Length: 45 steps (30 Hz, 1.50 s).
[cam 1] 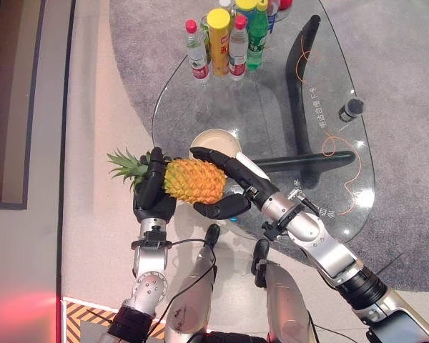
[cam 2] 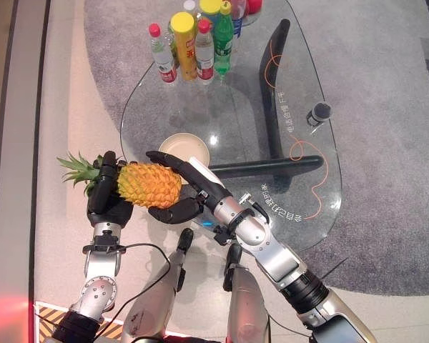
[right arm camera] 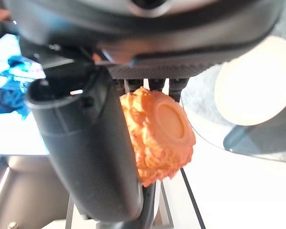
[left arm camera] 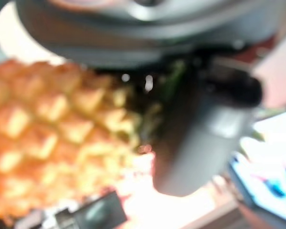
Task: Pick up the fruit to the plate
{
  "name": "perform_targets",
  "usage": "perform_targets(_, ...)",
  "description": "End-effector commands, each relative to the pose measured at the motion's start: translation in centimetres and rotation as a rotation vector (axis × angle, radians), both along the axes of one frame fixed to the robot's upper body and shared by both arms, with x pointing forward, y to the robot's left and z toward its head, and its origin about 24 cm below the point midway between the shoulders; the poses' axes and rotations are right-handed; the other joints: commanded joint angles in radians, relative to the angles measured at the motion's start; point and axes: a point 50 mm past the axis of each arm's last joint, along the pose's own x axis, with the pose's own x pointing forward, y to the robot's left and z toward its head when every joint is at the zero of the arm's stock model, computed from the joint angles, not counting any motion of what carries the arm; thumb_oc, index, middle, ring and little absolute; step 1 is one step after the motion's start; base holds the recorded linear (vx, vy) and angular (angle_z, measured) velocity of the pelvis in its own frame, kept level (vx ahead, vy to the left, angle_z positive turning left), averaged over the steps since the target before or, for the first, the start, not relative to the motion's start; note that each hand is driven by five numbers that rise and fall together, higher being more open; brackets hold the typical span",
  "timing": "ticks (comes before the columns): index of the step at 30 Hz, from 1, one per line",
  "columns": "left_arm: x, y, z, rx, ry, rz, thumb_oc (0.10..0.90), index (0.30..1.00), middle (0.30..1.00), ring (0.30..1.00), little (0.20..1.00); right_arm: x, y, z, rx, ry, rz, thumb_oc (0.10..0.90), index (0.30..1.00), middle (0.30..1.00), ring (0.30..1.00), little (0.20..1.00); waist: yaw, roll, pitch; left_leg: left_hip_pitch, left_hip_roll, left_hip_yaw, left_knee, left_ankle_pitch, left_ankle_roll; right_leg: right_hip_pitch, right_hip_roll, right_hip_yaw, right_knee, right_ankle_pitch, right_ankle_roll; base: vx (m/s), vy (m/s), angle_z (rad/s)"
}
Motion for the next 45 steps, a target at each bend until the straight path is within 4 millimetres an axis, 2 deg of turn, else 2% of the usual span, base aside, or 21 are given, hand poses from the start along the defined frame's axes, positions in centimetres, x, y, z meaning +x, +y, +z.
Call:
perform_targets(1,-1.1,2.1,8.7,-0.029,-0.493,0.112,0.1,0.3,0.3,0.3,0.2,0.1,-3.3,2.5,-0.026,-0.189,-0.178,0.8,0.9,0.9,0.9,0.9,-0.017,-0.045,-0.026,0.022,-0.091,0.088,0.152,-0.173,0.046,0.086,0.057,0.052,-0.156,0.102,0.032,0.01,0.003,-0.03)
perform_targets(6,-1.4,3.0,8.4,-0.002,-0.484,0.152,0.1,0.3,0.3,0.3,0.2,-0.5,-5.6,2.7,-0.027,-0.227,-0.274,0.8,0.9,0.9,0.9,0.9,-0.032,-0.051,-0.026,0.025,-0.085,0.098,0.152,-0.177,0.049,0.088,0.058,0.058,-0.157,0.102,0.037,0.01,0.0,-0.07)
perform_targets(11,-1.7,3.7,8.3,0.073,-0.475,0.225,0.1,0.3,0.3,0.3,0.2,-0.8,-6.8,2.4,-0.03,-0.215,-0.312,0.8,0.9,0.9,0.9,0.9,-0.044,-0.054,-0.026,0.025,-0.081,0.106,0.156,-0.18,0.049,0.087,0.059,0.064,-0.154,0.102,0.039,0.0,0.0,0.0)
perform_targets(15,-1.9,4.6,8.3,0.139,-0.451,0.324,0.1,0.3,0.3,0.3,0.2,-1.0,-7.3,1.7,-0.038,-0.182,-0.323,0.8,0.9,0.9,0.9,0.9,-0.052,-0.054,-0.026,0.022,-0.077,0.112,0.16,-0.179,0.044,0.086,0.058,0.066,-0.152,0.1,0.039,0.01,0.011,-0.03)
perform_targets(22,-1.9,5.6,9.0,0.376,-0.398,0.567,0.1,0.3,0.3,0.3,0.2,-0.7,-7.8,0.6,-0.06,-0.121,-0.336,0.8,0.9,0.9,0.9,0.9,-0.064,-0.054,-0.026,0.009,-0.072,0.122,0.178,-0.18,0.034,0.076,0.054,0.069,-0.134,0.093,0.042,0.01,0.005,0.0)
perform_targets(30,-0.8,5.1,10.4,0.567,-0.366,0.811,0.1,0.3,0.3,0.3,0.2,0.3,-6.9,0.0,-0.071,-0.059,-0.309,0.8,0.9,0.9,0.9,0.9,-0.078,-0.055,-0.026,-0.052,-0.069,0.134,0.211,-0.177,0.022,0.014,0.055,0.073,-0.098,0.09,0.043,0.0,0.008,-0.01)
perform_targets(38,1.2,4.6,11.8,0.628,-0.382,0.909,0.1,0.3,0.3,0.3,0.2,1.4,-5.0,-0.5,-0.059,-0.001,-0.261,0.8,0.9,0.9,0.9,0.9,-0.097,-0.061,-0.026,-0.167,-0.063,0.156,0.24,-0.172,0.018,-0.121,0.068,0.088,-0.054,0.093,0.049,-0.04,0.036,-0.06)
perform_targets(45,2.7,4.1,13.5,0.636,-0.417,0.992,0.1,0.3,0.3,0.3,0.2,2.5,-3.5,0.1,-0.058,0.022,-0.224,0.8,0.9,0.9,0.9,0.9,-0.117,-0.066,-0.026,-0.272,-0.054,0.176,0.256,-0.172,0.019,-0.245,0.082,0.108,-0.029,0.103,0.051,-0.05,0.063,-0.06)
